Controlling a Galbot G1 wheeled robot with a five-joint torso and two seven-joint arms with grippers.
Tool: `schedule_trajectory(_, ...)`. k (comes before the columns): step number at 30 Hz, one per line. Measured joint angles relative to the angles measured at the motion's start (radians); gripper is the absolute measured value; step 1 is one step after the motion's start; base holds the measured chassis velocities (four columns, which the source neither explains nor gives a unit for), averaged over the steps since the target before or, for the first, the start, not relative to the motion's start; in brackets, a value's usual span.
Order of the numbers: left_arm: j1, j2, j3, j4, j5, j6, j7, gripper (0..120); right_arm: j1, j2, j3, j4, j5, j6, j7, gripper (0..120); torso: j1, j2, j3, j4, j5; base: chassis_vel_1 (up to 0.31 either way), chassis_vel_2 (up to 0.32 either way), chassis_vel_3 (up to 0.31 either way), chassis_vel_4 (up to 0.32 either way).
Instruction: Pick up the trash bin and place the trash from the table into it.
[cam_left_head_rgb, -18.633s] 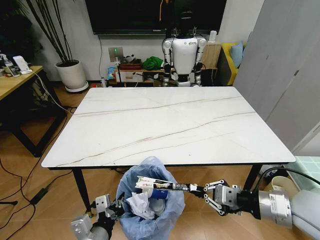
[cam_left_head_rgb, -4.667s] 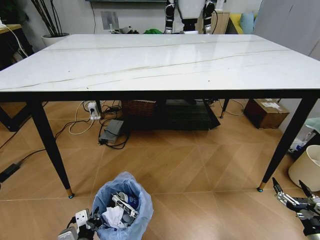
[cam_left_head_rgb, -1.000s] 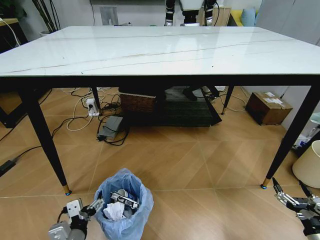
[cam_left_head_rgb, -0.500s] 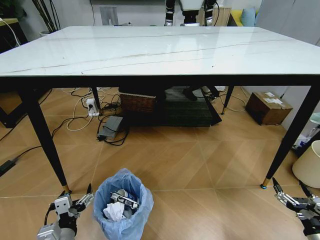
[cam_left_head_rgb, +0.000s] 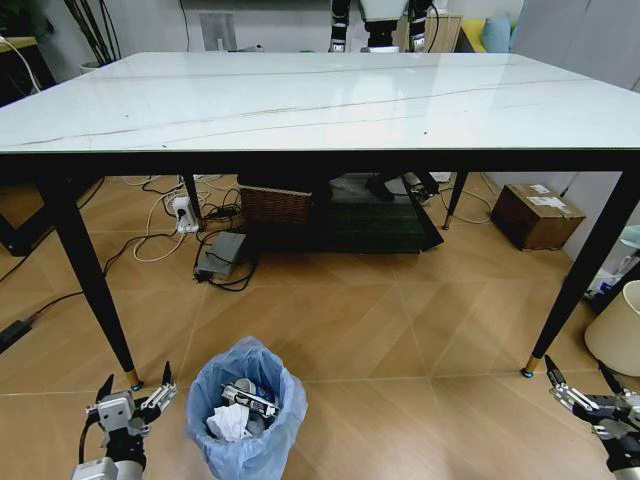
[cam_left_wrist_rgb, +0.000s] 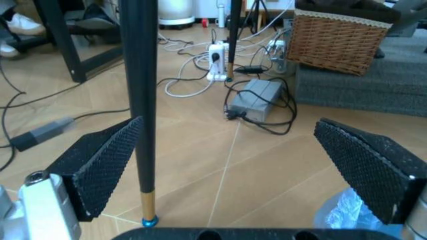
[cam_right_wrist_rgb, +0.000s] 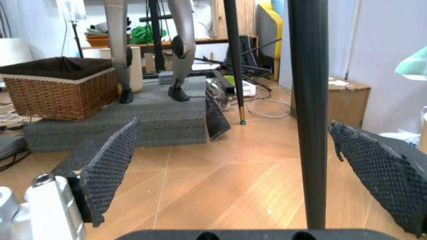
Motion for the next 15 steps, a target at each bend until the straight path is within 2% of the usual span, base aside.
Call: schedule_trajectory(15,-0.018,0.0,-0.001,0.013,-0.003,-0.004,0.011,100,0.0,0.0,0.0,0.0,0.0,0.0,0.0,100,0.0,0.0,0.0,0.0,0.0001,0.0,0.0,0.0,0.0)
